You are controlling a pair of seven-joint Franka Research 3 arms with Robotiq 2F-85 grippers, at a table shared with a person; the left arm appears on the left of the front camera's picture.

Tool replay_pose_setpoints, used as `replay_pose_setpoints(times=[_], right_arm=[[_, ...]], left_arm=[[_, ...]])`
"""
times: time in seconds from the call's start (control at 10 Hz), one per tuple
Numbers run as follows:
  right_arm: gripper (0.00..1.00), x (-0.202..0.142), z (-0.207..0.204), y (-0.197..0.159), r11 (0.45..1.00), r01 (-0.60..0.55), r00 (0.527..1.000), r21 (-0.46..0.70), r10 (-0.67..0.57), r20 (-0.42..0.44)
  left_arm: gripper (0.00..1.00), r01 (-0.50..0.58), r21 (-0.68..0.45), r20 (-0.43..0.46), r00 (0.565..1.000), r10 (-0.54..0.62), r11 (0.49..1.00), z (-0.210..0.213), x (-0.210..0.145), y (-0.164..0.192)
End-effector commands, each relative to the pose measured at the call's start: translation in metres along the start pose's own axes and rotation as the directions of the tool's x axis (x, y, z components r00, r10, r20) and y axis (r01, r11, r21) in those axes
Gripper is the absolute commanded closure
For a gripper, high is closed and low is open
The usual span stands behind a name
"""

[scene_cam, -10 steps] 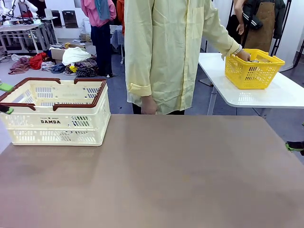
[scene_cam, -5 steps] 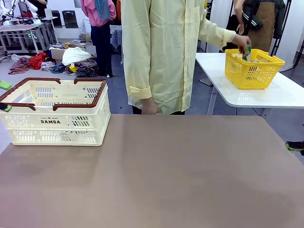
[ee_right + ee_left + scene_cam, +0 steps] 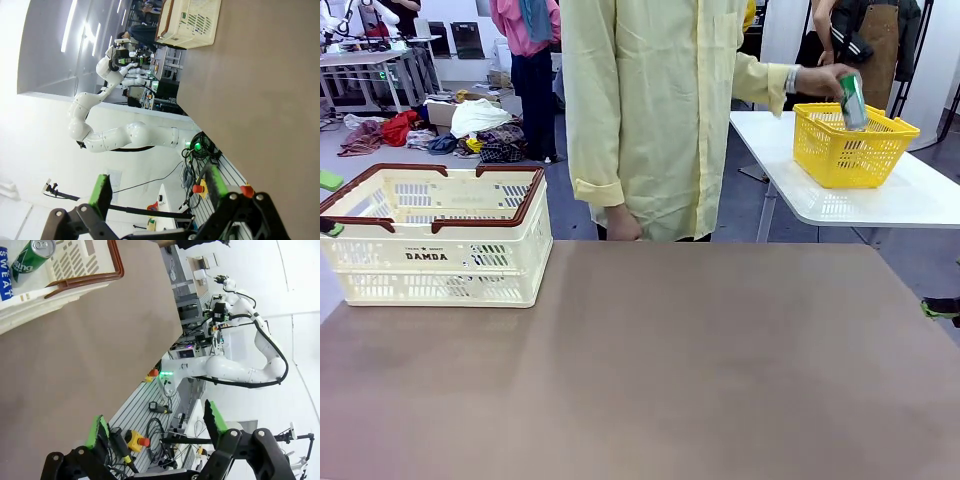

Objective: Place the drinks into the Shopping basket.
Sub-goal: Pick up one drink and place it into the Shopping basket.

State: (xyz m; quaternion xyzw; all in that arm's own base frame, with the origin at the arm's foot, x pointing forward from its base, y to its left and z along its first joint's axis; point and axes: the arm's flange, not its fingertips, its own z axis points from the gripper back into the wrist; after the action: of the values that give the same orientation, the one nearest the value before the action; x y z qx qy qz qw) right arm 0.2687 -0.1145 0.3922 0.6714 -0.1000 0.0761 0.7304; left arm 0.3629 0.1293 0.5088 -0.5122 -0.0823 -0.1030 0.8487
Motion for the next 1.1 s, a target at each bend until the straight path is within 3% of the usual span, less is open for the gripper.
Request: replay_pose_setpoints(times=[0.0, 1.0], right_arm=[[0.00, -0.0002, 0.0008, 0.0039, 1.000, 0.011, 1.000, 0.005, -0.011, -0.005], [0.00, -0.0002, 0.0008, 0.0039, 1.000, 0.011, 1.000, 0.005, -0.011, -0.005]], left_arm=[[0.00, -0.002, 0.001, -0.006, 1.000, 0.002, 1.000, -0.0021, -0.0043, -0.0003], [0.00, -0.002, 0.001, -0.006, 1.000, 0.002, 1.000, -0.0021, -0.0043, -0.0003]])
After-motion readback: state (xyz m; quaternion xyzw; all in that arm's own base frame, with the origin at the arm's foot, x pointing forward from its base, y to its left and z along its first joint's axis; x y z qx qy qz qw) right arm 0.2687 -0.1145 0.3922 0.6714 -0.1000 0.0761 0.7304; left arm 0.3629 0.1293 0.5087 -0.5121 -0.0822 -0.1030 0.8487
